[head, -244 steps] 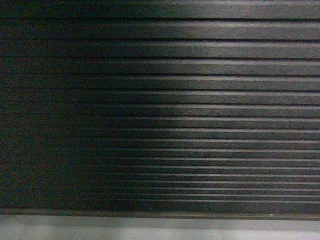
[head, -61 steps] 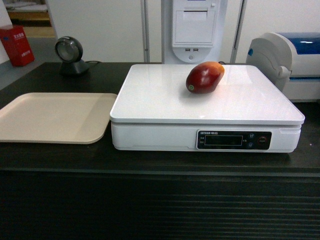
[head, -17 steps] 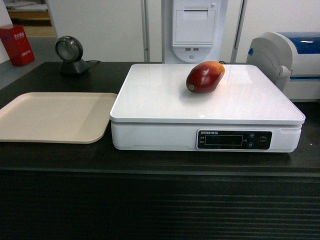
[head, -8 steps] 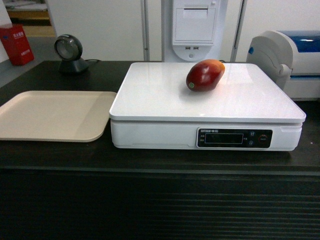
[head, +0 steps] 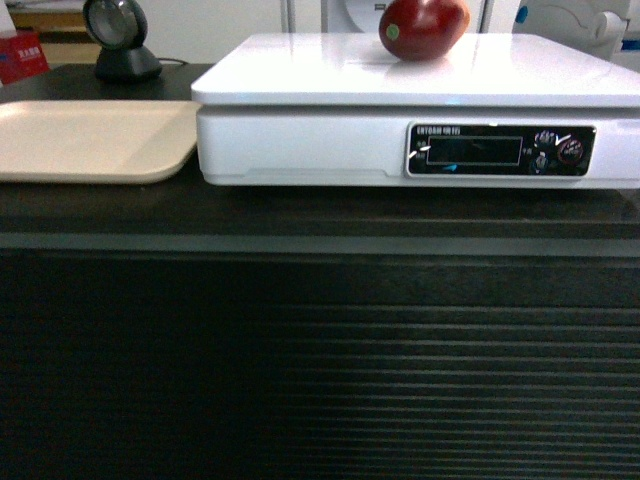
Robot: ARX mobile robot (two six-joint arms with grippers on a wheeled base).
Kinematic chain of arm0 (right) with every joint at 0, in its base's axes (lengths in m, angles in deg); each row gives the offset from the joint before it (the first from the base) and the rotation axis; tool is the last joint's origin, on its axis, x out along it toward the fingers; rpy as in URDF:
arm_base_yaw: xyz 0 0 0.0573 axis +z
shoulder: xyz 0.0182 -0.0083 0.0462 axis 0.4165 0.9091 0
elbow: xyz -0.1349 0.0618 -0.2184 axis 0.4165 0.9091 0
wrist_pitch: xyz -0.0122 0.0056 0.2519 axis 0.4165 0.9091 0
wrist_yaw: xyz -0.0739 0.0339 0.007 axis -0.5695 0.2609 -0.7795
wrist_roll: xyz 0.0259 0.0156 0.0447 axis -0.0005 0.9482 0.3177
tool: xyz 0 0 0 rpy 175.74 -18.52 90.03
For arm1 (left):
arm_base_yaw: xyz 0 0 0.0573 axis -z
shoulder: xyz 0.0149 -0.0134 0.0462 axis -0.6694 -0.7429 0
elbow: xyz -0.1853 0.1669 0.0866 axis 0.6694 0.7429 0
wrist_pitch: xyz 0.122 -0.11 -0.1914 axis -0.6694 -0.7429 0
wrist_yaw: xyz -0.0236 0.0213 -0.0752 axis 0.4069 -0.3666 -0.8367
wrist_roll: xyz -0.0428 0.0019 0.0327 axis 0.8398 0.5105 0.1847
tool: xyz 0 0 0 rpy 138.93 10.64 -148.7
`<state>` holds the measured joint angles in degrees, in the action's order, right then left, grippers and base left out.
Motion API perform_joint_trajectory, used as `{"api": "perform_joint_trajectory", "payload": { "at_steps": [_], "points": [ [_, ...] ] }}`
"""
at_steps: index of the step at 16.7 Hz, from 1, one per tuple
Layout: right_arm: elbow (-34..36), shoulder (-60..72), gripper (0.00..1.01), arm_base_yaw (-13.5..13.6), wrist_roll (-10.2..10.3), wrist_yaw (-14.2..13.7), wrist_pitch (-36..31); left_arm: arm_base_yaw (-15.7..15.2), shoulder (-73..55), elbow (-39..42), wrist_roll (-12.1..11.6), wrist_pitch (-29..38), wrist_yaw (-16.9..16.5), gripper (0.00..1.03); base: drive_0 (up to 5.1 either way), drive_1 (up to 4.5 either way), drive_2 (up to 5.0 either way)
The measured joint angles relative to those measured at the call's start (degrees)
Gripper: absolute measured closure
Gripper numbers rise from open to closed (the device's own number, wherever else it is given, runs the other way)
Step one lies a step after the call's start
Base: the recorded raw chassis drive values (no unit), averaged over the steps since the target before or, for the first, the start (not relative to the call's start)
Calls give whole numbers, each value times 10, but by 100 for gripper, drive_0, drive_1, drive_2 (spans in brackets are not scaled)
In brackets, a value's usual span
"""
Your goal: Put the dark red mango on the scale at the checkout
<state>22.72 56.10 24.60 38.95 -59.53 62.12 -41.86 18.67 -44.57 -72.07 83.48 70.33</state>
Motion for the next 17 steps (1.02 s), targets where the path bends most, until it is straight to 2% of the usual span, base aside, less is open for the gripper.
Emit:
{"api": "perform_joint_trajectory", "payload": {
  "at_steps": [17],
  "points": [
    [0,0,3,0,0,1,0,0,0,0,0,0,0,5,0,0,0]
  ]
}}
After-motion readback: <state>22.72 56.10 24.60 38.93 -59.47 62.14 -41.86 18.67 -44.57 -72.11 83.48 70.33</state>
